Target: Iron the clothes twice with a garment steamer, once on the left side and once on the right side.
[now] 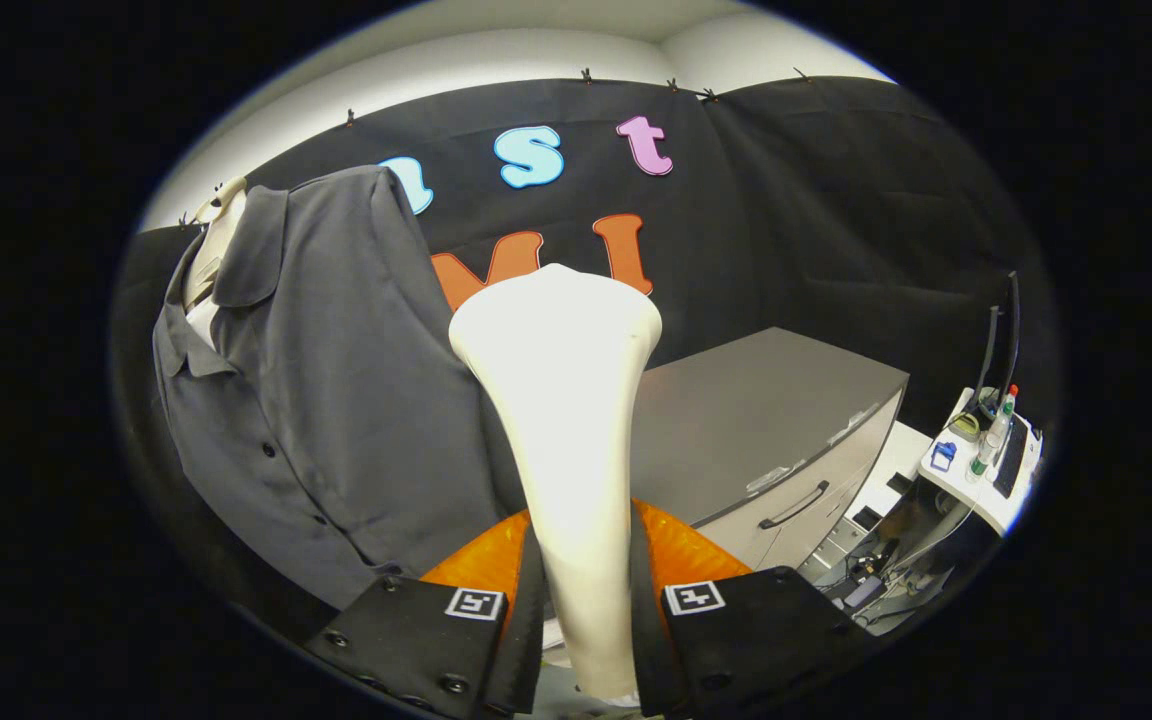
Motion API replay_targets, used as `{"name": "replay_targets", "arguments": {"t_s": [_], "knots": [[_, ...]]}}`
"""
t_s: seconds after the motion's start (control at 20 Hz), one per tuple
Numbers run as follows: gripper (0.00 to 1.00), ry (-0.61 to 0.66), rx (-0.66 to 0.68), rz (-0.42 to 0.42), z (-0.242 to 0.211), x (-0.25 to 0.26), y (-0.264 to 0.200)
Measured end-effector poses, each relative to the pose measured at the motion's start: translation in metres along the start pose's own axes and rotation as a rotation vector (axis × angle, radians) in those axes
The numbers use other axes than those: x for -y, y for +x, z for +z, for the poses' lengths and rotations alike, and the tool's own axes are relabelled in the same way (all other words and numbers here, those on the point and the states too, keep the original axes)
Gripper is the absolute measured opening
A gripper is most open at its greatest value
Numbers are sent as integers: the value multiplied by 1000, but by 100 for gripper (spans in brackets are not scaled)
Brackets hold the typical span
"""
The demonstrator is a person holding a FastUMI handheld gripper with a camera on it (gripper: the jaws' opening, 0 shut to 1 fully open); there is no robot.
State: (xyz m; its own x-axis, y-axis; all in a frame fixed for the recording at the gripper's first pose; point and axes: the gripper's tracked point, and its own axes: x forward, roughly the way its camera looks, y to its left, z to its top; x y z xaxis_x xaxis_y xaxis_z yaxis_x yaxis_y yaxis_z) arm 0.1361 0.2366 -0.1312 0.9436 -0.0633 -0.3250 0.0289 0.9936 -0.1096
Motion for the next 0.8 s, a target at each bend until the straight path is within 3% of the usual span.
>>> {"name": "replay_targets", "arguments": {"t_s": [0.25,0.8], "knots": [[45,-6,21,8,1,-42,-15],[45,-54,16,110,-5,-120,-24]]}}
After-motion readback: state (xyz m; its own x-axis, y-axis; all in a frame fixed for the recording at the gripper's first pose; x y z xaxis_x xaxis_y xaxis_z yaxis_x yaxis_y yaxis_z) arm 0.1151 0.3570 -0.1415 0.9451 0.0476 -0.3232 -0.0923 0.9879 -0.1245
